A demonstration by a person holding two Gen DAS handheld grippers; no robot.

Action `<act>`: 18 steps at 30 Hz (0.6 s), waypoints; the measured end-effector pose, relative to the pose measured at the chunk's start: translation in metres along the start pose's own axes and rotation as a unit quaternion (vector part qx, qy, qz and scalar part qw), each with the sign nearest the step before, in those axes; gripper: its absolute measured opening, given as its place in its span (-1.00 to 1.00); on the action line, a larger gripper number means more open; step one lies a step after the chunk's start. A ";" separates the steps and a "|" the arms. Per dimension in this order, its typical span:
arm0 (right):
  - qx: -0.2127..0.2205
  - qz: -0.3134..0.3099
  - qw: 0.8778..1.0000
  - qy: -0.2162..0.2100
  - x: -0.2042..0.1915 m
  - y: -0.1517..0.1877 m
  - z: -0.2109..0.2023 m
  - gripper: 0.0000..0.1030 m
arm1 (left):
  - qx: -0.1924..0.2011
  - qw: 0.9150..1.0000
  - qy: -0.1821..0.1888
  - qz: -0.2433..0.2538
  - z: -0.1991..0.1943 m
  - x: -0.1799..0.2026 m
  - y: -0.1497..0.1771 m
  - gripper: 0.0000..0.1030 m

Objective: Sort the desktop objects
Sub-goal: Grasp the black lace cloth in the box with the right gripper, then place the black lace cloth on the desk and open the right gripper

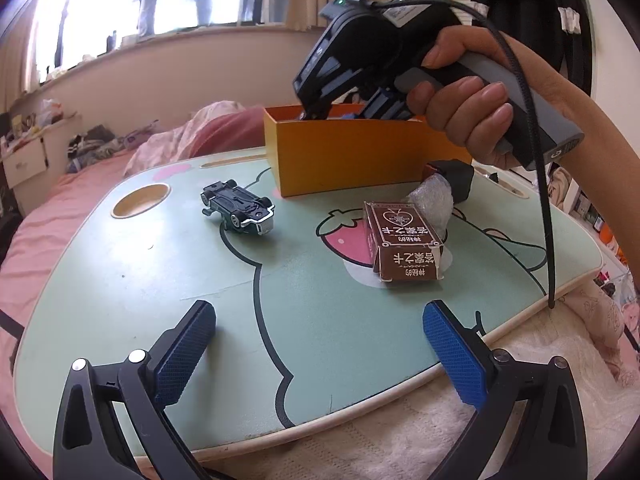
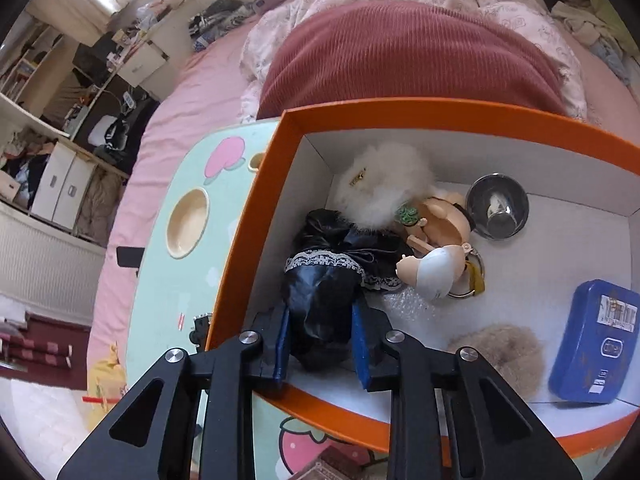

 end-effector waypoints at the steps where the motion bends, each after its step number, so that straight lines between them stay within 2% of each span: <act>1: 0.025 -0.008 1.000 -0.003 -0.002 -0.001 -0.016 -0.49 | 0.000 1.000 0.000 0.000 0.000 0.000 0.000 0.99; 5: 0.108 -0.046 0.993 -0.010 -0.008 0.005 -0.086 -0.49 | 0.000 1.000 0.000 0.000 0.000 0.000 0.000 1.00; 8: 0.122 -0.069 0.989 -0.044 -0.017 0.025 -0.119 -0.49 | 0.000 1.000 0.000 0.000 0.000 0.000 0.000 1.00; 11: 0.114 -0.089 0.988 -0.049 -0.023 0.045 -0.118 -0.48 | 0.000 1.000 0.000 0.000 0.000 0.000 0.000 1.00; 15: 0.048 -0.104 0.993 -0.030 -0.022 0.064 -0.076 -0.28 | 0.000 1.000 0.001 0.000 0.001 0.000 0.000 1.00; 16: 0.052 -0.105 0.993 -0.025 -0.019 0.065 -0.073 -0.28 | 0.000 1.000 0.000 0.000 0.000 0.000 0.000 1.00; 18: 0.097 -0.105 0.989 -0.029 -0.015 0.063 -0.082 -0.28 | 0.000 1.000 -0.001 0.000 0.001 -0.001 0.000 1.00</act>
Point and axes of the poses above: each gripper's, at about its wrist camera, not at the fingertips, and z roughly the way its jaws point, x to its right, y to its underside, the point moved 7 cm from there along z, roughly the way its jaws point, and after that the axes turned 2 degrees about x, right-handed, at the moved point
